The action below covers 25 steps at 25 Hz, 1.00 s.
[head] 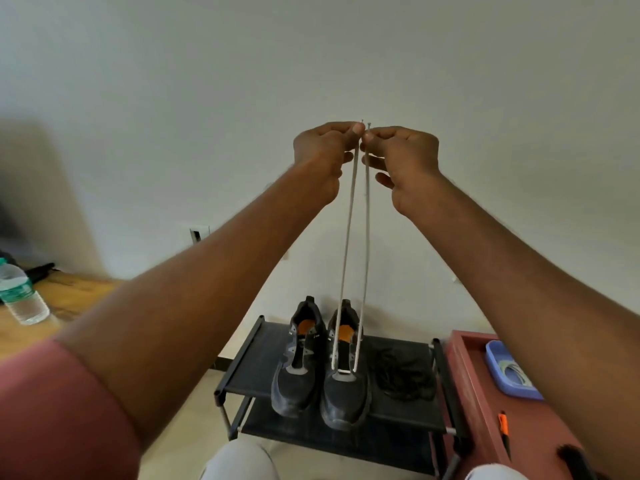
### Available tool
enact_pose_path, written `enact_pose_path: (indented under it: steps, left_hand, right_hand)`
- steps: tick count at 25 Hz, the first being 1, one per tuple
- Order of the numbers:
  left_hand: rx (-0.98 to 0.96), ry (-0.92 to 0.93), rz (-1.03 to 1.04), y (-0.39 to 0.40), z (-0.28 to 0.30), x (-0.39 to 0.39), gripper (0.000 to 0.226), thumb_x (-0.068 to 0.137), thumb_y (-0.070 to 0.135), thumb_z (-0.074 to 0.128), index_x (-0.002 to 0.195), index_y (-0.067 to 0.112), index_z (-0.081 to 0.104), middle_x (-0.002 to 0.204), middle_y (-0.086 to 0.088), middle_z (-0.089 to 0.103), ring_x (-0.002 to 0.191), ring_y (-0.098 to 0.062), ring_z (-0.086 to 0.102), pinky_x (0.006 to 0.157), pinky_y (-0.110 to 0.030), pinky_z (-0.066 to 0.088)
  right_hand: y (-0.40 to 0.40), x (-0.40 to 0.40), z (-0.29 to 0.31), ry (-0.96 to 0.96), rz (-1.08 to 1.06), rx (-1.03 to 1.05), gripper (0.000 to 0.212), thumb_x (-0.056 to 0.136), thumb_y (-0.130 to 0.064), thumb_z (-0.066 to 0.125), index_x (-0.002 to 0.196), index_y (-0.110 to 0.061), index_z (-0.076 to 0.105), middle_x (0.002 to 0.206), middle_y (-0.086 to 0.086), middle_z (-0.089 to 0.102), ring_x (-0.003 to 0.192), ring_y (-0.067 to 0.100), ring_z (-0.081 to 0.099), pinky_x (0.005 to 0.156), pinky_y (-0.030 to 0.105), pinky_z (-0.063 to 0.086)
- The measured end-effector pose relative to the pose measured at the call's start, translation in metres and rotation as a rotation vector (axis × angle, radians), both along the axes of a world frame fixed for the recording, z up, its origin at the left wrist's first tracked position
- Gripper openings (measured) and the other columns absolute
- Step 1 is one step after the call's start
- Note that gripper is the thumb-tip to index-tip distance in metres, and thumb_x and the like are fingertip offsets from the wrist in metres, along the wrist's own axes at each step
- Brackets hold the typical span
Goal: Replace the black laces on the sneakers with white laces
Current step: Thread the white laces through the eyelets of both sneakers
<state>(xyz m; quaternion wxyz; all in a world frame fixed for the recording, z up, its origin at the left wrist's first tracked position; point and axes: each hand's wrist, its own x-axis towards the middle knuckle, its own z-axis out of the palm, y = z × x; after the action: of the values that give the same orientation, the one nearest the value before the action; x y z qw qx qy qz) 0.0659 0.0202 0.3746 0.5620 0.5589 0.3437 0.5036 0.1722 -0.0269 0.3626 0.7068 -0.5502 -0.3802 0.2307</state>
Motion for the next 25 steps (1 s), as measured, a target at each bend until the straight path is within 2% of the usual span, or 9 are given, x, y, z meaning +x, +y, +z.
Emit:
enact_pose_path:
  steps: [4,10,13,15,17,20,23,25]
  left_hand:
    - [-0.100,-0.031,-0.024,-0.005,0.009,0.001,0.007,0.095,0.022,0.076,0.100,0.022,0.081,0.098,0.004,0.079,0.100,-0.014,0.067,0.087,-0.036,0.047]
    - [-0.131,-0.030,-0.061,-0.001,0.003,-0.001,0.007,0.093,0.022,0.077,0.100,0.020,0.080,0.096,0.002,0.079,0.098,-0.016,0.072,0.081,-0.035,0.051]
    - [-0.147,-0.117,-0.060,0.006,-0.021,-0.015,0.011,0.098,0.019,0.069,0.105,0.012,0.073,0.087,0.000,0.077,0.083,-0.015,0.076,0.075,-0.034,0.057]
    - [-0.157,-0.117,0.002,0.012,-0.055,-0.032,0.008,0.100,0.015,0.064,0.103,0.011,0.070,0.077,-0.001,0.066,0.063,-0.014,0.064,0.061,-0.029,0.053]
    - [-0.100,0.045,0.144,0.019,-0.107,-0.051,0.011,0.100,0.013,0.061,0.104,0.011,0.071,0.076,-0.001,0.061,0.058,-0.012,0.050,0.055,-0.026,0.043]
    - [0.022,0.350,0.311,0.019,-0.196,-0.070,0.016,0.101,0.014,0.059,0.110,0.019,0.072,0.080,-0.002,0.068,0.059,-0.008,0.052,0.060,-0.025,0.042]
    - [0.013,0.500,0.287,0.014,-0.271,-0.063,0.026,0.102,0.006,0.054,0.103,0.023,0.073,0.082,-0.008,0.072,0.045,-0.003,0.054,0.046,-0.016,0.041]
    - [-0.002,0.622,0.185,0.018,-0.312,-0.050,0.034,0.098,0.002,0.051,0.090,0.024,0.075,0.081,-0.009,0.074,0.049,-0.012,0.057,0.049,-0.027,0.047]
  right_hand:
    - [-0.007,0.003,0.014,-0.023,0.004,-0.040,0.003,0.092,-0.017,0.079,0.093,-0.020,0.079,0.087,-0.004,0.081,0.077,0.011,0.078,0.081,0.035,0.057]
    - [-0.013,0.004,0.011,-0.051,0.043,-0.044,0.006,0.097,-0.018,0.073,0.102,-0.017,0.077,0.091,-0.003,0.081,0.082,0.012,0.078,0.080,0.034,0.055]
    - [-0.012,0.006,-0.016,0.001,0.052,-0.018,0.008,0.102,-0.018,0.066,0.104,-0.013,0.073,0.084,0.001,0.076,0.066,0.014,0.073,0.069,0.033,0.059]
    - [-0.011,0.010,-0.056,0.014,0.084,-0.034,0.008,0.100,-0.015,0.069,0.100,-0.008,0.073,0.074,0.002,0.065,0.050,0.012,0.054,0.054,0.029,0.052]
    - [-0.009,0.015,-0.113,-0.050,0.107,-0.157,0.010,0.098,-0.016,0.072,0.099,-0.007,0.076,0.071,0.001,0.061,0.047,0.009,0.042,0.047,0.026,0.041]
    - [-0.010,0.014,-0.210,-0.151,0.121,-0.378,0.009,0.097,-0.018,0.074,0.097,-0.011,0.080,0.072,-0.001,0.067,0.045,0.003,0.046,0.048,0.019,0.037]
    - [-0.013,0.014,-0.295,-0.176,0.134,-0.561,0.014,0.099,-0.009,0.068,0.095,-0.015,0.080,0.081,0.003,0.076,0.053,0.010,0.060,0.045,0.014,0.042]
    - [-0.009,0.017,-0.333,-0.218,0.142,-0.676,0.015,0.098,-0.008,0.069,0.095,-0.018,0.080,0.081,0.002,0.078,0.057,0.016,0.069,0.050,0.017,0.051]
